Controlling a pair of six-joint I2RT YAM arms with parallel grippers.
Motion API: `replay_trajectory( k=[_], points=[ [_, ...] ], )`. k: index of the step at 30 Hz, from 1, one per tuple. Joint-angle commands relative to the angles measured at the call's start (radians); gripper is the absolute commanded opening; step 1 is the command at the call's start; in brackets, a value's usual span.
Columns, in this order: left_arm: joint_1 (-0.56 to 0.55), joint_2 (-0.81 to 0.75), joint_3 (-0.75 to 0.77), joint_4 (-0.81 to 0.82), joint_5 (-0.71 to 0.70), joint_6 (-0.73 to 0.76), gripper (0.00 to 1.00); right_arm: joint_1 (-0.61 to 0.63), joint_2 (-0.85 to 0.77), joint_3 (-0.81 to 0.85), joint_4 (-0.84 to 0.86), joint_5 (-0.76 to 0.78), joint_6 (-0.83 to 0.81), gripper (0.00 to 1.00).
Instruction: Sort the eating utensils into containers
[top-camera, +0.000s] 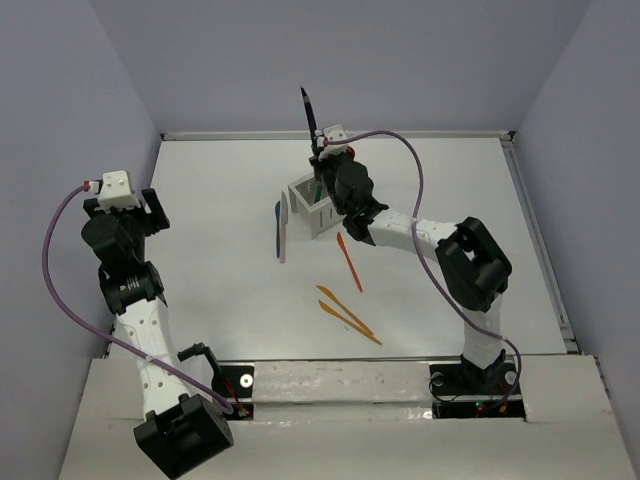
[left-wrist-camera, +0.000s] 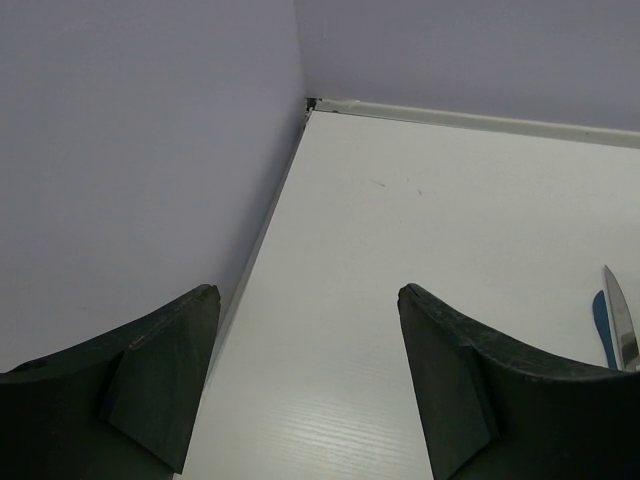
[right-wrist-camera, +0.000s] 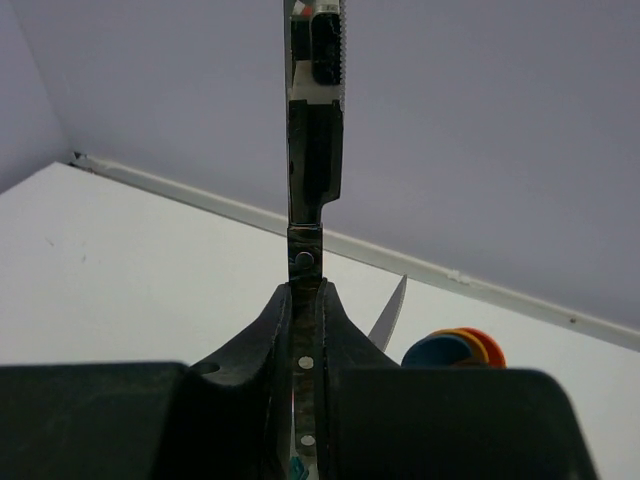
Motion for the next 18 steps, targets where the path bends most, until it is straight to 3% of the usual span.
replay_trajectory(
  k=[1,11,18],
  points=[
    [0.008,0.0,-0.015,0.058,0.012,0.009,0.83,0.006,0.014,-0.042,0.189,-0.036,0.029,0.0],
    [0.008,-0.002,-0.02,0.062,0.015,0.009,0.83,0.006,0.049,-0.212,0.236,-0.053,0.161,0.0],
    [0.009,-0.011,-0.023,0.064,0.015,0.01,0.83,0.006,0.106,-0.214,0.234,-0.07,0.149,0.0]
  ],
)
